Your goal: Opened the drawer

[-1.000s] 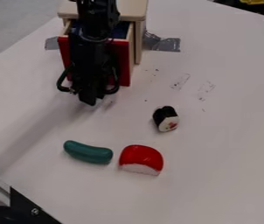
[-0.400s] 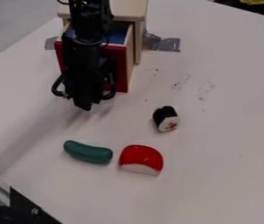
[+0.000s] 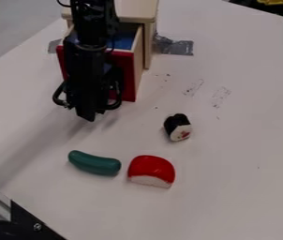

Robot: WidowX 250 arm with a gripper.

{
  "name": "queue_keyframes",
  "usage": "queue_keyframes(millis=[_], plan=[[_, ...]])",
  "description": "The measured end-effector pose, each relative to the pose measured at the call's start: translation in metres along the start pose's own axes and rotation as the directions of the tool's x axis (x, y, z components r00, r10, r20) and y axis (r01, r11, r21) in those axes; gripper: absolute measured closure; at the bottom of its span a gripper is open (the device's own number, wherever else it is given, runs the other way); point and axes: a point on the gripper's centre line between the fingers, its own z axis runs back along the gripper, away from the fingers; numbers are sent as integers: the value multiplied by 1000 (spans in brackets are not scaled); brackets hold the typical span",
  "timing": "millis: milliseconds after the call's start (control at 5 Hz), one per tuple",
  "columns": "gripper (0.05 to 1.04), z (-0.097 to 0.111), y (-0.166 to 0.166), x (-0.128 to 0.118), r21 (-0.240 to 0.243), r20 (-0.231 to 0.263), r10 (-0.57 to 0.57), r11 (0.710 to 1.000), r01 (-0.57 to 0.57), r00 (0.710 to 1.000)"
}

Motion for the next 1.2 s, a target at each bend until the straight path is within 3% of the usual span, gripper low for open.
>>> queue_keyframes(millis=[1200], plan=[[771, -5, 21, -3, 20, 4, -34, 999, 34, 999]])
